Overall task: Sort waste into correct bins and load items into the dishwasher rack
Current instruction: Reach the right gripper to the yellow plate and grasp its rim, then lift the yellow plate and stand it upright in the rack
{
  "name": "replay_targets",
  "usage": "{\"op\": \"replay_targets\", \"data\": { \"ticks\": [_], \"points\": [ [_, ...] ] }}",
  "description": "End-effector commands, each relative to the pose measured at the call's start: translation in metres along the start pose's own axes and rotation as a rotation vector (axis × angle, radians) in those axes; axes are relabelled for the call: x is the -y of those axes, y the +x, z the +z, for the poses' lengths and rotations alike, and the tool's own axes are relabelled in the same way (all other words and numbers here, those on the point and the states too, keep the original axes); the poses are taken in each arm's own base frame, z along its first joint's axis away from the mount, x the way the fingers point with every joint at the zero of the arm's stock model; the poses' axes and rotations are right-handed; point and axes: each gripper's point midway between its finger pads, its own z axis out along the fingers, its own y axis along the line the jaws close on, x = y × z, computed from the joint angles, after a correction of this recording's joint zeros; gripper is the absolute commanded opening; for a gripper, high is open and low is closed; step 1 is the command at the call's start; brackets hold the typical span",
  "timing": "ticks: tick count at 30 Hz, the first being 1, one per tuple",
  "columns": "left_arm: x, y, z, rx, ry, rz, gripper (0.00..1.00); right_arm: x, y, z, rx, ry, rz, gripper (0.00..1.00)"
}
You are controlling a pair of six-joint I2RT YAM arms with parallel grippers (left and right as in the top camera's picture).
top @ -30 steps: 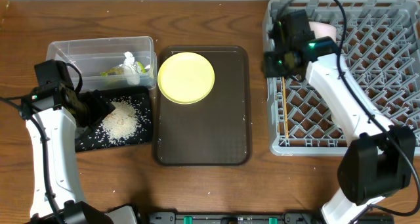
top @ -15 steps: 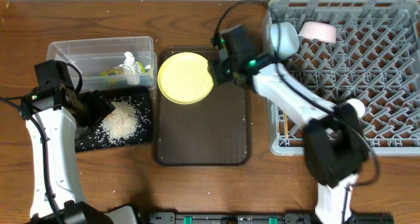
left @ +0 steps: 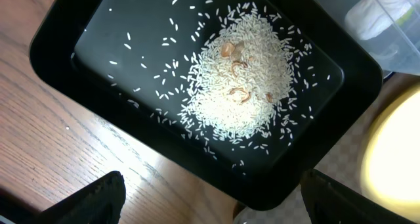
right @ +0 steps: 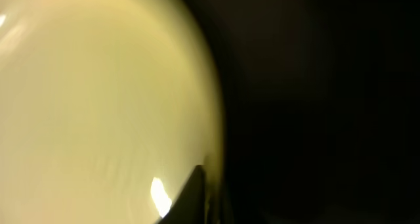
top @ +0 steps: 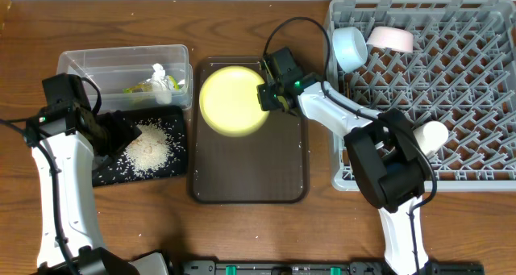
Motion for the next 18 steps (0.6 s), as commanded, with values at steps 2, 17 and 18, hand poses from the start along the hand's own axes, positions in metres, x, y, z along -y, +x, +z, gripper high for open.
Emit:
{"op": "replay_targets", "data": {
  "ticks": [2, 17, 18],
  "points": [
    [-0.002, -0.001, -0.003, 0.009, -0.002, -0.017, 0.88, 0.007, 0.002, -0.001, -0.012, 0.026, 0.036, 0.01],
    [-0.002, -0.001, -0.003, 0.008, -0.003, -0.017, 0.88, 0.07, -0.068, -0.184, 0.232, 0.356, -0.092, 0.01],
    [-0.002, -0.001, -0.003, 0.008, -0.003, -0.017, 0.88, 0.077, -0.07, -0.199, 0.246, 0.398, -0.098, 0.01]
  ]
}}
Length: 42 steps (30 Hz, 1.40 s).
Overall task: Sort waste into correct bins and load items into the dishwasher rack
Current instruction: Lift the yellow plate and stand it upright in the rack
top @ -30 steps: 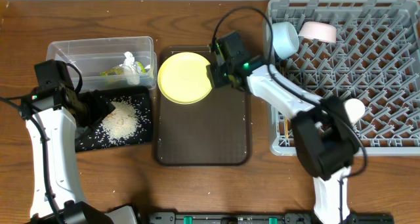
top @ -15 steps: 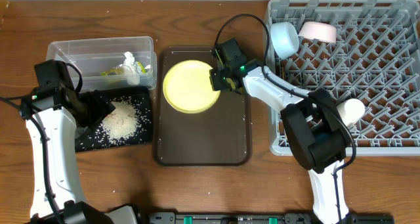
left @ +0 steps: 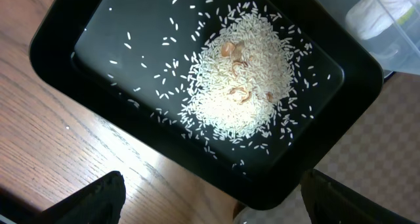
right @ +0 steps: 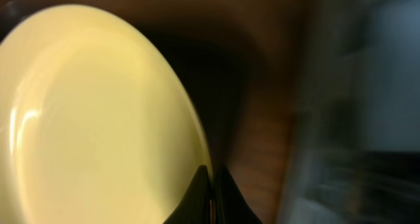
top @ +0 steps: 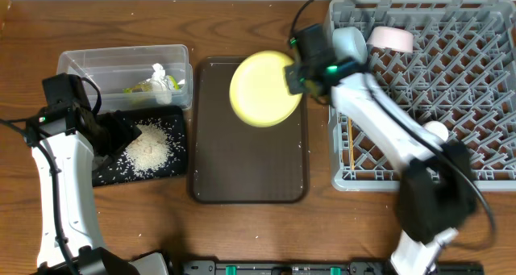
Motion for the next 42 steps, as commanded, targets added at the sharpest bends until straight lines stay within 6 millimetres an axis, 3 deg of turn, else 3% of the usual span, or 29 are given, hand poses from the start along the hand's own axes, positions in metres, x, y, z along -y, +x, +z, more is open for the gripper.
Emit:
{"op": "replay_targets", "data": {
  "ticks": [1, 9, 12, 15, 23, 33, 40, 42],
  "points": [
    [-0.001, -0.002, -0.003, 0.01, -0.001, -0.017, 0.88, 0.047, -0.029, -0.056, 0.115, 0.207, -0.066, 0.01],
    [-0.001, -0.002, -0.003, 0.01, -0.001, -0.017, 0.88, 0.136, -0.025, -0.138, 0.126, 0.634, -0.073, 0.01],
    [-0.001, -0.002, -0.003, 0.01, -0.001, -0.017, 0.88, 0.164, -0.015, -0.156, 0.073, 0.797, -0.09, 0.01],
    [-0.001, -0.002, -0.003, 0.01, -0.001, -0.017, 0.88, 0.176, -0.002, -0.161, 0.009, 0.851, -0.113, 0.01],
    [-0.001, -0.002, -0.003, 0.01, -0.001, -0.017, 0.88, 0.178, 0.015, -0.161, -0.074, 0.841, -0.143, 0.01],
    [-0.001, -0.001, -0.003, 0.01, -0.002, -0.017, 0.88, 0.148, 0.024, -0.134, -0.098, 0.606, -0.115, 0.01],
    [-0.001, -0.001, -0.003, 0.01, -0.002, -0.017, 0.88, 0.143, 0.025, -0.131, -0.101, 0.571, -0.106, 0.01],
    [-0.001, -0.001, -0.003, 0.01, -0.002, -0.017, 0.88, 0.135, 0.025, -0.126, -0.097, 0.519, -0.1, 0.06]
  ]
}}
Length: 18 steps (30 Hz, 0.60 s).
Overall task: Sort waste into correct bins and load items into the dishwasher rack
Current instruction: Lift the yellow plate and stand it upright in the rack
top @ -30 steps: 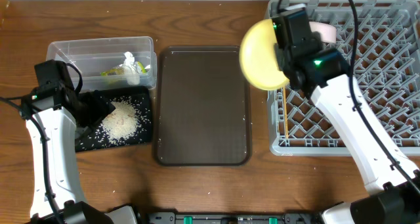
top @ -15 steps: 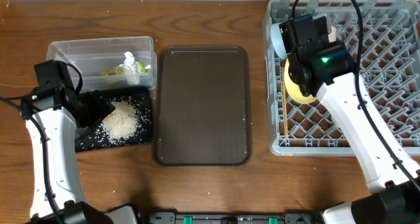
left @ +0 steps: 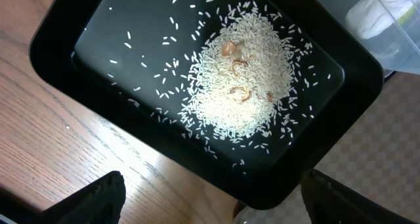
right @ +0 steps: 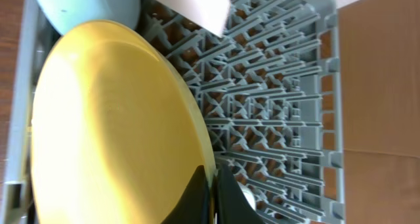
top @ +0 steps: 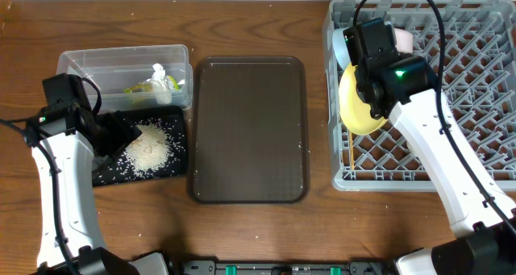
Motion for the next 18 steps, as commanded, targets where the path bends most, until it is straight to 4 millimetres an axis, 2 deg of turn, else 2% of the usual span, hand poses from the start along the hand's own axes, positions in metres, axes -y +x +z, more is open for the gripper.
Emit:
{"op": "replay_targets", "data": {
  "ticks": [1, 6, 7, 9, 13, 16, 18],
  "points": [
    [-0.001, -0.002, -0.003, 0.01, -0.001, -0.017, 0.88, -0.014, -0.005, -0.005, 0.023, -0.114, 0.038, 0.07],
    [-0.001, -0.002, -0.003, 0.01, -0.001, -0.017, 0.88, -0.041, -0.015, -0.011, 0.057, -0.279, 0.057, 0.19],
    [-0.001, -0.002, -0.003, 0.01, -0.001, -0.017, 0.88, -0.042, -0.017, -0.012, 0.063, -0.286, 0.06, 0.25],
    [-0.001, -0.002, -0.003, 0.01, -0.001, -0.017, 0.88, -0.043, -0.02, -0.012, 0.075, -0.288, 0.066, 0.36],
    [-0.001, -0.001, -0.003, 0.01, -0.001, -0.017, 0.88, -0.042, -0.022, -0.012, 0.079, -0.287, 0.088, 0.42],
    [-0.001, -0.002, -0.003, 0.01, -0.001, -0.017, 0.88, -0.035, -0.024, -0.009, 0.069, -0.282, 0.231, 0.46],
    [-0.001, -0.002, -0.003, 0.011, -0.001, -0.016, 0.88, -0.031, -0.03, -0.009, 0.078, -0.314, 0.323, 0.52]
  ]
}}
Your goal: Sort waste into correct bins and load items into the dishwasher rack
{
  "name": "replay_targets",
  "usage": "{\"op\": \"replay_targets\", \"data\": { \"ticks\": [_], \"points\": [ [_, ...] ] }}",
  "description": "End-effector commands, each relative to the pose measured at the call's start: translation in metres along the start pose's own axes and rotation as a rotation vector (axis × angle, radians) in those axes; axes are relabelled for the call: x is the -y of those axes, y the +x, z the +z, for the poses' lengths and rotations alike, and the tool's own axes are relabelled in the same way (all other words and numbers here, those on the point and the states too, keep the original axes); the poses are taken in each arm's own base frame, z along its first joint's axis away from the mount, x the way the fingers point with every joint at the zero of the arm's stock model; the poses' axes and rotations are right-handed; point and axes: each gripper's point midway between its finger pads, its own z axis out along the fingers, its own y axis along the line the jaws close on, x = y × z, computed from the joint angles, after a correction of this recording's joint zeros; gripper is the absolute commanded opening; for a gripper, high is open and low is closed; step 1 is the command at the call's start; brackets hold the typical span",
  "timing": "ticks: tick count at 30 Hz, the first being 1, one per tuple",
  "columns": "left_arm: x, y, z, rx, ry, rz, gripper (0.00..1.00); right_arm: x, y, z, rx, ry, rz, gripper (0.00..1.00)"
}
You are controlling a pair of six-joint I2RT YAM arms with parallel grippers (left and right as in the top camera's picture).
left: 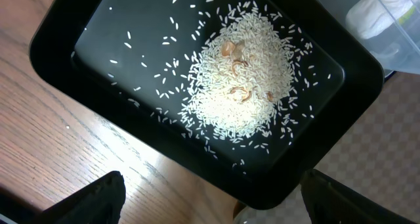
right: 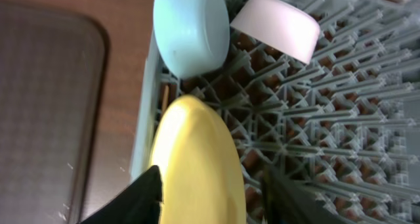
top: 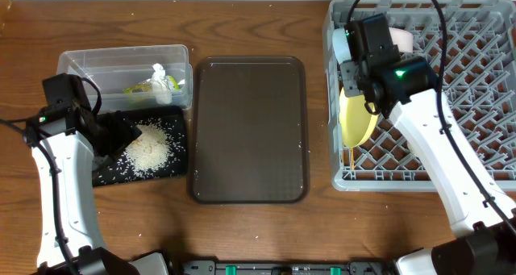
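Observation:
A yellow plate [top: 357,120] stands on edge in the left part of the grey dishwasher rack [top: 468,97]. My right gripper [top: 355,80] hangs over its top; in the right wrist view the plate [right: 197,152] sits between the spread fingers of that gripper [right: 213,198], which is open. A pale blue bowl [right: 190,27] and a pink bowl [right: 275,28] lie in the rack's far left corner. My left gripper [left: 223,204] is open above the black tray [left: 59,46] of spilled rice [left: 243,79].
A brown serving tray [top: 248,130] lies bare in the middle. A clear bin [top: 89,61] holding wrappers stands behind the black tray [top: 105,174]. A thin orange stick [top: 352,158] lies in the rack's near left corner.
My right gripper has opened and let go of the yellow plate, which now stands steeper on its edge in the rack. The left arm has not moved.
My right gripper was shut on the yellow plate's rim on the brown tray. Then it held the plate lifted near the rack's left wall, then tilted inside the rack. Now the plate stands in the rack, released. The left gripper stayed open over the rice.

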Motion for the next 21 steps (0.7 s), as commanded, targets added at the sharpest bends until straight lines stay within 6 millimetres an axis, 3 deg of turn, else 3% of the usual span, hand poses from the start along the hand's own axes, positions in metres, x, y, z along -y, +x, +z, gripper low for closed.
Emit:
{"op": "replay_targets", "data": {
  "ticks": [1, 7, 13, 21],
  "points": [
    [-0.001, -0.002, -0.003, 0.011, -0.001, -0.015, 0.88, 0.01, -0.014, -0.007, 0.047, -0.066, 0.193, 0.55],
    [0.01, 0.002, -0.003, -0.001, 0.045, 0.084, 0.88, 0.026, -0.026, -0.012, 0.077, -0.259, 0.288, 0.59],
    [0.037, 0.018, -0.004, -0.025, 0.099, 0.291, 0.88, 0.051, 0.016, -0.007, -0.097, -0.29, 0.358, 0.72],
    [0.052, 0.049, -0.013, -0.064, 0.109, 0.459, 0.86, 0.04, 0.039, -0.018, -0.148, -0.295, 0.282, 0.79]
  ]
}}
